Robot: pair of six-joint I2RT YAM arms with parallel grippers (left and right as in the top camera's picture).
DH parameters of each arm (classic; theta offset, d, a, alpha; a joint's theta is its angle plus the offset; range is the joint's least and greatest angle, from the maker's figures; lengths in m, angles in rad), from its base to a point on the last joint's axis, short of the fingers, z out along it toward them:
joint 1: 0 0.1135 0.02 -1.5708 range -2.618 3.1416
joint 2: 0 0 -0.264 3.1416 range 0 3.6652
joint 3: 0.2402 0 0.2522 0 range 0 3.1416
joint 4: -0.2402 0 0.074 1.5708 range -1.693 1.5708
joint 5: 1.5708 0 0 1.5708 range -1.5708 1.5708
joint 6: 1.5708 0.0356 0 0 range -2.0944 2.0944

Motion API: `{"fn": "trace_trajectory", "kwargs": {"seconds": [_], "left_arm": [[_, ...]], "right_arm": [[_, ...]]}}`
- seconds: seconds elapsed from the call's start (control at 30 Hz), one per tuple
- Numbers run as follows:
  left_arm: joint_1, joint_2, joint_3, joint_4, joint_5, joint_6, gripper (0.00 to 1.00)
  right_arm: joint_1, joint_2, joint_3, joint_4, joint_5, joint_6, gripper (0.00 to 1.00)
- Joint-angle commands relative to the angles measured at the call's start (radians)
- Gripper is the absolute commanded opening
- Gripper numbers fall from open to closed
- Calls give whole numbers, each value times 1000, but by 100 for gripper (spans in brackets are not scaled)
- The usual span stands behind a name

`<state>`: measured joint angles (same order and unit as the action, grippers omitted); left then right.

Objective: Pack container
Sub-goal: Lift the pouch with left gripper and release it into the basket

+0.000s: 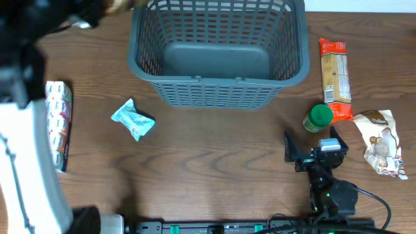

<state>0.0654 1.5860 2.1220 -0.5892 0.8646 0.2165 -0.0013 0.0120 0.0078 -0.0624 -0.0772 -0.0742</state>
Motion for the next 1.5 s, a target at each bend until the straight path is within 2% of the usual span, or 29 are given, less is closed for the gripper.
{"fn": "trace_trajectory", "kwargs": {"seconds": [0.0,0.13,0.33,0.6,0.7,0.93,0.97,1.0,1.03,1.07,1.1,1.17,1.33,1.43,1.47], "left_arm": [[-97,90,19,34,92,114,6],[-188,200,19,17,92,138,6],[-283,327,19,-143,67,243,6],[-370,425,19,-353,-237,438,6],[-379,435,17,-367,-299,443,6],[-375,434,17,-360,-342,445,6],[-375,434,17,-360,-349,444,22],[-375,434,17,-360,-351,444,63],[-375,434,17,-360,-351,444,86],[-375,434,17,-359,-351,441,96],[-376,432,17,-352,-351,433,99],[-377,426,17,-343,-351,422,99],[-376,381,36,-266,-383,290,98],[-375,332,66,-233,-532,196,99],[-372,293,93,-232,-697,130,98]], "right_arm": [[16,-6,-3,-2,2,-13,99],[16,-6,-3,-2,2,-13,99],[16,-6,-3,-2,2,-13,99],[16,-6,-3,-2,2,-13,99],[16,-6,-3,-2,2,-13,99],[16,-6,-3,-2,2,-13,99],[16,-6,-3,-2,2,-13,99],[16,-6,-3,-2,2,-13,99],[16,-6,-3,-2,2,-13,99],[16,-6,-3,-2,2,-13,99],[16,-6,-3,-2,2,-13,99],[16,-6,-3,-2,2,-13,99],[16,-6,-3,-2,2,-13,99],[16,-6,-3,-2,2,-13,99],[16,-6,-3,-2,2,-13,99]]}}
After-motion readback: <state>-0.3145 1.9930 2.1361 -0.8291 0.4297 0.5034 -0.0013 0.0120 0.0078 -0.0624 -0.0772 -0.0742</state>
